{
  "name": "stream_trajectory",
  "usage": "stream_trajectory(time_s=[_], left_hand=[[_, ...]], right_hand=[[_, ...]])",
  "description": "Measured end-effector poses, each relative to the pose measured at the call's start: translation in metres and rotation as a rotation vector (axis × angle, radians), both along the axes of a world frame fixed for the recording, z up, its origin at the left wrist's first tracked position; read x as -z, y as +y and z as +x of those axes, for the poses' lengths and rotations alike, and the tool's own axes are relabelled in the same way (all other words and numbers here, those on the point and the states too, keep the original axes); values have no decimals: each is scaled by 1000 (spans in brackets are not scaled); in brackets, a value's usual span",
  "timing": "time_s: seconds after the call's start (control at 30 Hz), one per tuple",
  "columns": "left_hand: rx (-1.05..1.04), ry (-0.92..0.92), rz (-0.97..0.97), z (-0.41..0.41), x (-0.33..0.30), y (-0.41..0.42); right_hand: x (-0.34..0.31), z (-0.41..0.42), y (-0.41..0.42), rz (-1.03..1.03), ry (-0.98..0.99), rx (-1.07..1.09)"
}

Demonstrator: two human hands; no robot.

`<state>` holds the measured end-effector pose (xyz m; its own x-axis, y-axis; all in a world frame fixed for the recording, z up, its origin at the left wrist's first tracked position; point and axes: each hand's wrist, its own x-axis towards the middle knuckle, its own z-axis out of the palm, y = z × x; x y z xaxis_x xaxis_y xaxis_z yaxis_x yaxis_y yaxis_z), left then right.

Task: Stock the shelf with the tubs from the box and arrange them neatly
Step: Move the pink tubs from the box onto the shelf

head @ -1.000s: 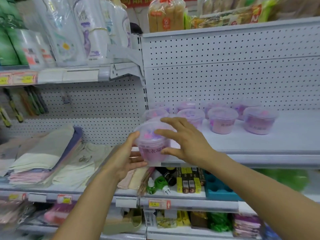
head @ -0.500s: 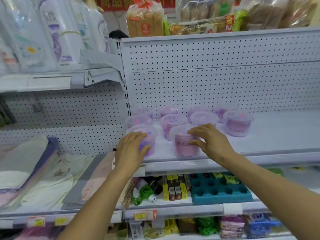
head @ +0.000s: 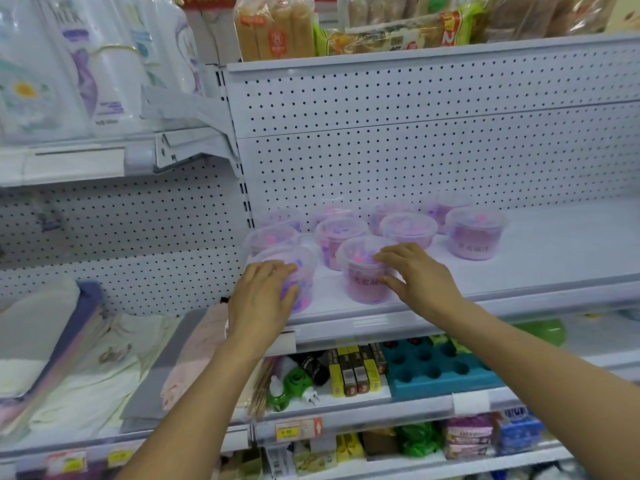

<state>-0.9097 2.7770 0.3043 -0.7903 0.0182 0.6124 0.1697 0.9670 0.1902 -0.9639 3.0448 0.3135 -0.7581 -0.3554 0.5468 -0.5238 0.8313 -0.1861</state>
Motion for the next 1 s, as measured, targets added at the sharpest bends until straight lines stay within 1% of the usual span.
stream_trajectory(time_s=[0.13,0.2,0.27,0.37,0.43,0.6,0.73,0.87,1.0], left_hand=[[-49,-45,-86,3,-4,8],[-77,-76,-121,8,-4,21],[-55,-76,-141,16,-1,42],[65,-28,-133,33,2,88],[147,7,-122,43,7,124],[316,-16,-77,57,30,237],[450,-98,-86,64,53,341],[598,-167,-79,75,82,451],[754,-289,-76,92,120,552]], right_hand=[[-2,7,2,152,26,13],[-2,17,8,186,56,18],[-1,33,21,167,101,41],[3,60,54,100,181,96],[8,77,84,63,198,151],[29,127,186,14,141,293],[52,168,286,38,22,434],[89,211,388,32,-77,557],[136,252,479,-8,-191,687]])
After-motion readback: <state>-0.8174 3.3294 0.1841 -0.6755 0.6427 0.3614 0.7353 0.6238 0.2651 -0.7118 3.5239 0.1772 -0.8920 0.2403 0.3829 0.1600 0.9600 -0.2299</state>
